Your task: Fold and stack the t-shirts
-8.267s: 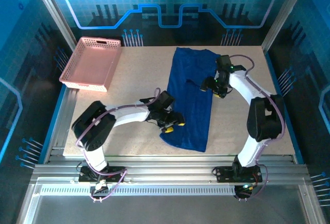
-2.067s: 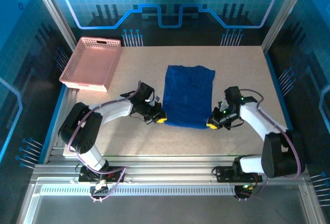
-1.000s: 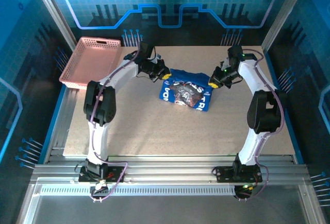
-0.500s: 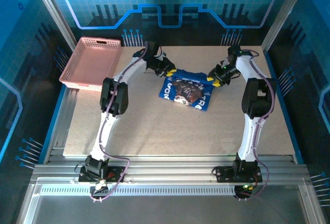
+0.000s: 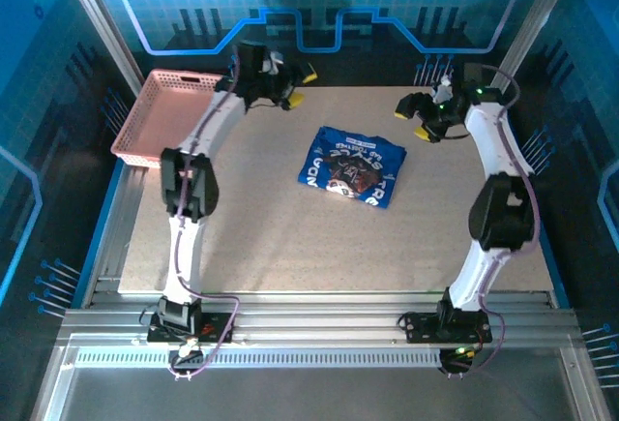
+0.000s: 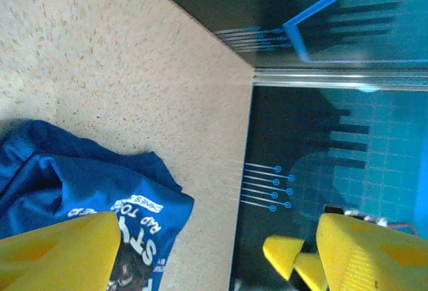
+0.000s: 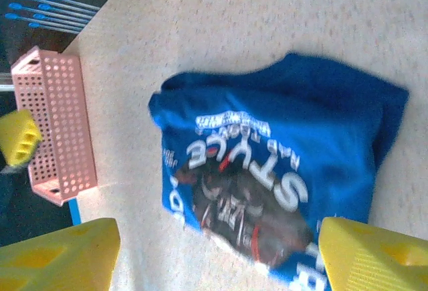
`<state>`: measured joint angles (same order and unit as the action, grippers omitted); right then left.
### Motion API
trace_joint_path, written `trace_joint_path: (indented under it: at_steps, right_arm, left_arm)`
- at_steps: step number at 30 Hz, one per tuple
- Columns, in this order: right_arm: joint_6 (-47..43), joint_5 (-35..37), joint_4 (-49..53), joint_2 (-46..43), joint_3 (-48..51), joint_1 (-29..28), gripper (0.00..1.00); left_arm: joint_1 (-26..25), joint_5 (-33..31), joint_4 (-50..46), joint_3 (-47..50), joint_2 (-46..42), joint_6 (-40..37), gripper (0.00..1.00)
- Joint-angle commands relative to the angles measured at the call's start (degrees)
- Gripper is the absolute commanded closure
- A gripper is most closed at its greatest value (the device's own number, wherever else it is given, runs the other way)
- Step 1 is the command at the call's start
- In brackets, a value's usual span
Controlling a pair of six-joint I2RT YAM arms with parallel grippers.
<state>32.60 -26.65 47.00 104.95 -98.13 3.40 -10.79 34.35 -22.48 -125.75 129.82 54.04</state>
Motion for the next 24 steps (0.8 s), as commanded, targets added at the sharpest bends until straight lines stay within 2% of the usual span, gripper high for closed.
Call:
trace_joint_path:
  at_steps: [1,4,7,12,17,21,24]
  right_arm:
    - [-2.15,0.69,-2.59,-7.99,11.63,-0.4,0.17]
    - [-4.3,1.83,-5.63,-14.94,21.27,-1.71,0.12]
    - [-4.94,3.5,-7.04,-18.37,28.47,-4.78,0.12]
    - [-0.11,8.06,-12.52,-18.89,36.74,-11.53,0.12]
    - [3.79,13.85,-17.03,-17.79,41.72,-15.35,0.11]
    - [0.96,23.13,-19.51,-24.23,47.0,-15.89,0.09]
    - [-3.22,33.35,-20.86,-33.61,52.14,-15.36,0.04]
  left_arm:
    - [1.38,-0.55,-4.66,6.26,-9.06,-9.57,0.21]
    - [1.29,-2.46,-7.48,15.72,-15.91,-17.37,0.2]
    - [1.21,-5.12,-5.06,28.31,-23.7,-22.12,0.19]
    - [1.12,-9.0,2.32,48.37,-36.79,-25.46,0.13]
    - [1.03,-12.59,6.83,63.46,-47.59,-24.76,0.12]
    - [1.18,-20.67,7.27,73.58,-56.25,-26.17,0.07]
    - [2.5,-28.88,5.92,78.71,-61.86,-28.88,0.01]
